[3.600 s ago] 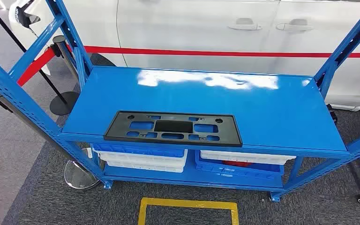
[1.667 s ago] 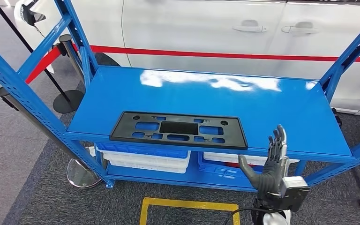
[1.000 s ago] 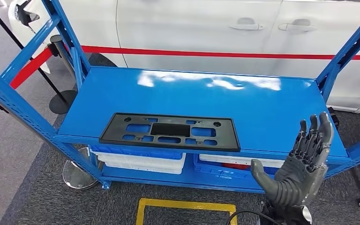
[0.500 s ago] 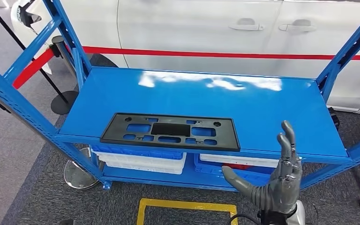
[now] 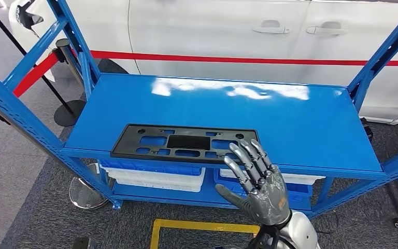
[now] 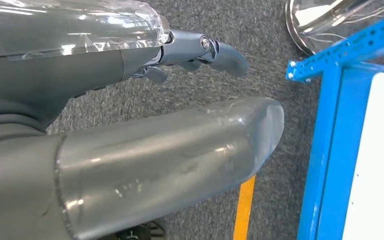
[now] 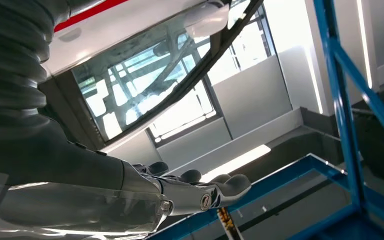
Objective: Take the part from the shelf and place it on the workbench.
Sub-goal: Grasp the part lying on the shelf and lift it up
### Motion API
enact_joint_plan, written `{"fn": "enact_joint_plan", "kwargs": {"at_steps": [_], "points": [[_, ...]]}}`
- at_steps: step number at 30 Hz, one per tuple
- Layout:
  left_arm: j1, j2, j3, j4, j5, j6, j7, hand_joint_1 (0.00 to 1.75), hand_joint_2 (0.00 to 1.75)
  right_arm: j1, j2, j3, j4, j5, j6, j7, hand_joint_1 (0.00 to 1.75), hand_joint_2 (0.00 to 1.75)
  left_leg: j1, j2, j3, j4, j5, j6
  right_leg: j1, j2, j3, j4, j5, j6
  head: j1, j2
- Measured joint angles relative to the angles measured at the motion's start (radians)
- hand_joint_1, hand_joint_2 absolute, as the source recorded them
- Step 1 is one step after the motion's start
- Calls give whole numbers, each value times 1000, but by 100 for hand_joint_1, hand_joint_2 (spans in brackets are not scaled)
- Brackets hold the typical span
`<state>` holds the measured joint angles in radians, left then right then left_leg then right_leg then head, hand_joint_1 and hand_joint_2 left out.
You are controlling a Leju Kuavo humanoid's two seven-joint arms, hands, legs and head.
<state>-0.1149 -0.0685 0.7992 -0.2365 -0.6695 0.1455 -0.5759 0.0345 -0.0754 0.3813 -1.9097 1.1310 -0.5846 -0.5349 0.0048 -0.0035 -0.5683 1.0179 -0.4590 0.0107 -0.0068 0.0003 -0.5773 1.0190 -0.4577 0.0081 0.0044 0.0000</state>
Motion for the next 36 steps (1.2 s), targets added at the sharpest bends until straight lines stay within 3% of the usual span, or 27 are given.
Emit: {"fn": "enact_joint_plan", "kwargs": {"at_steps": [2,3,6,7,8,9,11,13,17,19,21,22,23,24,26,28,32,34,36], "points": [[-2,-1,0,0,-6,0,0,0,0,-21,-8,45,23,20,-5,46,0,175,4,0,4,-13,10,13,-2,1,-7,14,-14,11,1,0],[-3,-2,0,0,-9,0,0,0,0,-31,-12,66,34,29,-8,67,0,175,7,1,6,-20,15,20,-4,2,-24,49,-36,16,3,0],[-5,-2,1,0,-18,-1,1,0,0,-48,-21,128,92,59,-17,132,0,175,5,2,5,-26,20,27,-7,1,-118,234,-118,26,6,0],[-5,-2,1,0,-22,-2,1,0,0,-50,-23,149,123,70,-20,149,0,175,4,2,5,-26,19,27,-7,1,-137,271,-124,27,6,0],[-5,-3,1,0,-27,-3,2,0,0,-51,-23,168,156,80,-24,164,0,175,2,1,6,-25,19,27,-7,1,-139,272,-111,26,6,0],[-5,-4,1,0,-31,-4,2,0,0,-52,-23,184,190,89,-28,173,0,175,1,0,7,-25,18,27,-6,1,-120,230,-81,23,6,0],[-6,-9,1,2,-41,-2,4,0,0,-56,-20,209,255,104,-36,182,0,175,-3,-3,8,-22,15,23,-2,0,-49,85,-14,10,5,0],[-8,-14,2,3,-50,3,8,0,0,-64,-10,231,320,117,-44,184,0,175,-7,-4,8,-19,12,15,3,-1,-8,-2,13,-1,5,0],[-17,-20,4,5,-68,18,17,0,0,-84,28,276,451,141,-61,180,0,175,-5,-2,3,-4,-3,-6,0,-1,-2,-19,18,-18,4,0],[-22,-23,5,6,-77,23,24,0,0,-103,53,302,516,151,-68,179,0,175,-2,-2,-34,80,-54,-16,-4,-4,1,-25,21,-28,1,0],[-24,-27,5,8,-84,28,30,0,0,-123,74,329,577,158,-74,178,0,175,2,-2,-98,217,-117,-24,-4,-4,0,-24,21,-30,0,0],[-25,-28,5,9,-87,30,33,0,0,-133,84,343,607,160,-76,179,0,175,4,-2,-121,264,-129,-27,-4,-4,-1,-24,21,-30,0,0],[-26,-29,6,10,-91,33,36,0,0,-144,93,357,638,161,-77,180,0,175,6,-2,-128,274,-121,-29,-4,-3,-1,-22,21,-30,0,0],[-27,-29,6,10,-94,35,38,0,0,-157,104,371,669,162,-78,182,0,175,8,-1,-114,243,-94,-30,-5,-3,0,-21,20,-29,-1,0],[-34,-31,6,11,-102,35,41,0,0,-187,127,396,726,162,-80,191,0,175,10,-1,-48,102,-25,-29,-5,-1,0,-16,17,-24,-1,0],[-44,-34,6,11,-111,29,39,0,0,-223,151,418,779,161,-83,207,0,175,8,-2,-3,5,7,-21,-1,0,-2,-10,14,-14,0,0],[-56,-45,6,11,-128,1,27,0,0,-307,199,453,874,152,-87,252,0,175,6,-2,-3,-10,15,6,-1,0,-11,2,8,8,3,0],[-64,-49,6,11,-134,-13,21,0,0,-348,217,465,906,142,-85,276,0,175,8,0,-4,-14,21,18,-4,0,-43,75,-39,16,4,0],[-68,-52,6,11,-139,-26,15,0,0,-375,228,476,935,132,-83,297,0,175,6,0,-8,-14,22,23,-5,0,-107,212,-106,20,6,0]]}}
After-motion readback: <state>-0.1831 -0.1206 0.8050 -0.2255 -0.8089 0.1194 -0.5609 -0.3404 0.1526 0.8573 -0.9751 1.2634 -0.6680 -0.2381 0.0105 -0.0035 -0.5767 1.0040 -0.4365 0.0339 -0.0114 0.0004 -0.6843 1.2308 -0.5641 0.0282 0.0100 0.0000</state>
